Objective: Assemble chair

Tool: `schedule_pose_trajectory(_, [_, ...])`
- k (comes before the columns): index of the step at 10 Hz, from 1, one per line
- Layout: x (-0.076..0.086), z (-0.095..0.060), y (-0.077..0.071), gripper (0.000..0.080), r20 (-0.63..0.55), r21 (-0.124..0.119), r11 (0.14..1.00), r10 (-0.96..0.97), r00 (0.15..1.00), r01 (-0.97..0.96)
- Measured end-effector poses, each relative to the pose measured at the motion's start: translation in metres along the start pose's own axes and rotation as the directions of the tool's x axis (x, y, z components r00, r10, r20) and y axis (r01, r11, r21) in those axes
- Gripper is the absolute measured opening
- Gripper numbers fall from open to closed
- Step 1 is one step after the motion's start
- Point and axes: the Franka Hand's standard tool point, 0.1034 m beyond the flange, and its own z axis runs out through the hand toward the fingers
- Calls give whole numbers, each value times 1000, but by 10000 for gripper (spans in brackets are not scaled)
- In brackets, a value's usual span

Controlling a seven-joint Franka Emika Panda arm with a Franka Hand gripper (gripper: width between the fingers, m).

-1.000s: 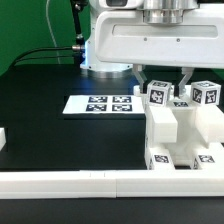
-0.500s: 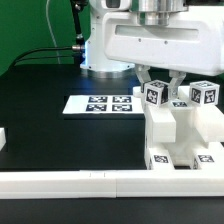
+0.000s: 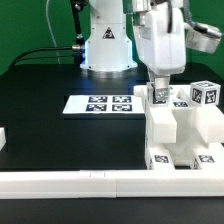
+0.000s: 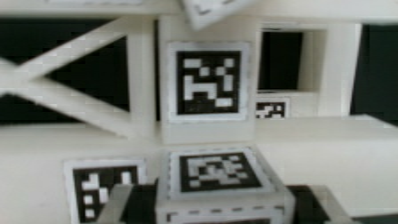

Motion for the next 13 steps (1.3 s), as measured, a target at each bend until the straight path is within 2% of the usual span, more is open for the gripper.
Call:
schedule_pose_trajectory(2, [0, 1, 1, 281, 0, -2, 1000, -31, 1000, 31])
schedule_pose_trajectory(3, [0, 1, 1, 499, 0, -3, 997, -72, 997, 72])
schedule_pose_trajectory(4, [1, 0, 1, 499, 7, -19, 976, -218, 976, 218])
schedule_pose_trajectory(5, [1, -2, -3, 601, 14, -25, 920, -392, 920, 392])
schedule_pose_trajectory(6, [-1, -3, -5, 636, 22, -26, 862, -505, 863, 506])
schedule_pose_trajectory(10, [0, -2, -4, 649, 25, -23, 731, -681, 732, 682])
schedule_pose_trajectory(12, [-2, -1, -8, 649, 31, -53, 393, -918, 395, 918])
schedule_pose_trajectory(13, [-3, 2, -7, 649, 47, -68, 261, -963, 264, 963])
